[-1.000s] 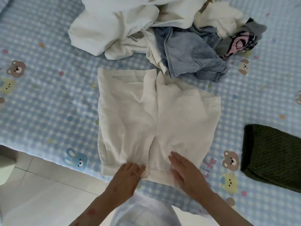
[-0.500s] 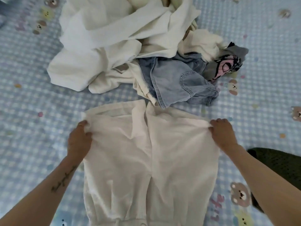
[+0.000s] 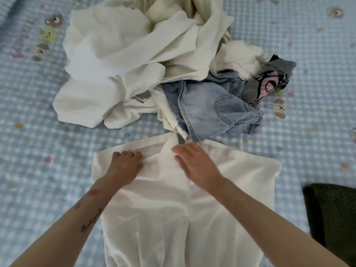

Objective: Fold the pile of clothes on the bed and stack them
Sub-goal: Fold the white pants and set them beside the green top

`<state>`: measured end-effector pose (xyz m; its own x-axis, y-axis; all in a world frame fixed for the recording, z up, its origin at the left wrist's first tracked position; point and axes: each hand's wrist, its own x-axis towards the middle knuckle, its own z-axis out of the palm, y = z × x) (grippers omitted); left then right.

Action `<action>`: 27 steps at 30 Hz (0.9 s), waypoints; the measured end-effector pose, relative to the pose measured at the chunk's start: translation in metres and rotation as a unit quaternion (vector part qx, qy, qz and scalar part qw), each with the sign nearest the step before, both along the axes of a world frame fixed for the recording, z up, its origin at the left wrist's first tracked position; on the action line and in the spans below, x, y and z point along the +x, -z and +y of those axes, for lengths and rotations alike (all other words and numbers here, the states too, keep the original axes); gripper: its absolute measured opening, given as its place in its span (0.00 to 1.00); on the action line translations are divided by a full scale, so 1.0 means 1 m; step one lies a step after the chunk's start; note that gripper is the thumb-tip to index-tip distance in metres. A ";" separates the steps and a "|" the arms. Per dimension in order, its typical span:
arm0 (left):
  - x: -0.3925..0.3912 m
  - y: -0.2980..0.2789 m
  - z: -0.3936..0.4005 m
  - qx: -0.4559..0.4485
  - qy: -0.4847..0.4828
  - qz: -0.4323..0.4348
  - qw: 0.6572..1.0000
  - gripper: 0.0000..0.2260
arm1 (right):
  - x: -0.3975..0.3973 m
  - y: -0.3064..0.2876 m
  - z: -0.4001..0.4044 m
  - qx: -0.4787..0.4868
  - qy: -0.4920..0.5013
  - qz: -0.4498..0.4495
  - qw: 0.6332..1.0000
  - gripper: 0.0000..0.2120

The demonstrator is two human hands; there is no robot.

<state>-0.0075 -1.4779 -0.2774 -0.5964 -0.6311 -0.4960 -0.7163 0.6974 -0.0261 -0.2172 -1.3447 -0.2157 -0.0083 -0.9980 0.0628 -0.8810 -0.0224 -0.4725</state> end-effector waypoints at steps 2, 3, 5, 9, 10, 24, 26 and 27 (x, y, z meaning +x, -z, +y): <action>0.009 -0.003 -0.013 0.001 0.009 0.018 1.000 0.14 | 0.029 0.005 -0.034 0.045 -0.071 0.060 0.995 0.14; 0.013 -0.005 -0.019 -0.001 0.007 0.045 0.999 0.12 | 0.037 0.009 -0.050 0.099 -0.087 0.114 0.985 0.17; 0.021 -0.011 -0.030 -0.007 -0.017 0.110 0.994 0.09 | 0.040 0.017 -0.076 0.200 -0.080 0.217 0.952 0.20; 0.033 -0.010 -0.038 0.021 -0.087 0.192 0.977 0.07 | 0.032 0.033 -0.094 0.178 -0.044 0.284 0.941 0.06; 0.038 -0.008 -0.039 0.020 -0.104 0.199 0.974 0.08 | 0.031 0.035 -0.094 0.166 -0.027 0.298 0.940 0.03; 0.064 -0.002 0.122 -0.075 -0.019 0.358 0.930 0.19 | 0.044 0.041 0.046 0.074 0.035 0.094 0.992 0.22; 0.066 0.006 0.200 0.017 0.071 0.317 0.946 0.19 | 0.027 0.042 0.098 0.152 0.049 0.103 0.982 0.24; 0.070 0.011 0.227 0.043 0.094 0.302 0.948 0.17 | 0.011 0.043 0.117 0.192 0.062 0.117 0.972 0.26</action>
